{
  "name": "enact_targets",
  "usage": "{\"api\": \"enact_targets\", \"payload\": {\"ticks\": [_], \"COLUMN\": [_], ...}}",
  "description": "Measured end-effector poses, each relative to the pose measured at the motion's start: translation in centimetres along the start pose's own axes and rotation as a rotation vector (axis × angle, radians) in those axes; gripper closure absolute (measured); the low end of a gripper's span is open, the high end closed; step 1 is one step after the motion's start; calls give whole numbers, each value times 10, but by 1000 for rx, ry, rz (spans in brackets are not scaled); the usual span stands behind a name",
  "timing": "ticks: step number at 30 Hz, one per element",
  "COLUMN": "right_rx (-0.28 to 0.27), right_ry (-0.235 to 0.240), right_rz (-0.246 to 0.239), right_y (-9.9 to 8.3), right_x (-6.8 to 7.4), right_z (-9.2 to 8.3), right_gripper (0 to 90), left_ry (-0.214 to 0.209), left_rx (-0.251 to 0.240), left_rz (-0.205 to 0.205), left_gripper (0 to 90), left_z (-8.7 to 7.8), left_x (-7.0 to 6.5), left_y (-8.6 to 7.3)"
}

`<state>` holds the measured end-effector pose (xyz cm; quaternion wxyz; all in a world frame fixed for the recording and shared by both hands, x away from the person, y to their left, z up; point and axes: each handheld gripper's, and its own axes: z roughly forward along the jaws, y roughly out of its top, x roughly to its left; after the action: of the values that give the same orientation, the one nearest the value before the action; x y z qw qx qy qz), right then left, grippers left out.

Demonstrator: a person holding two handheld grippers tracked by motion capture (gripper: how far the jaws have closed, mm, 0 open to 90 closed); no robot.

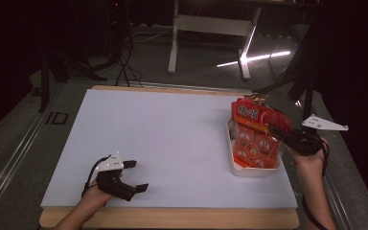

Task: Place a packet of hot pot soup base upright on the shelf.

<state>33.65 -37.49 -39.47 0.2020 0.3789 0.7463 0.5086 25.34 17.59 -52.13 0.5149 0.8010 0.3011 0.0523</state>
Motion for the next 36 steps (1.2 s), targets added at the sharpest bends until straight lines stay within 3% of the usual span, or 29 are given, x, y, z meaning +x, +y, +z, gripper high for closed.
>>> {"api": "enact_targets", "payload": {"ticks": [19, 24, 32, 36], "right_rx": [-10, -7, 1, -45], "right_ry": [-19, -15, -51, -58], "right_rz": [81, 87, 64, 45], "right_y": [-22, -21, -7, 10], "right_x": [-25, -24, -19, -11], "right_z": [-5, -4, -10, -20], "right_gripper": [891, 868, 654, 540], "left_ry": [3, 0, -4, -2], "left_rx": [-6, -5, 1, -1], "left_rz": [-8, -11, -8, -9], "left_gripper": [13, 13, 13, 13], "left_z": [-2, -1, 1, 0], "left_x": [3, 3, 2, 2], "left_y": [0, -1, -1, -1]}}
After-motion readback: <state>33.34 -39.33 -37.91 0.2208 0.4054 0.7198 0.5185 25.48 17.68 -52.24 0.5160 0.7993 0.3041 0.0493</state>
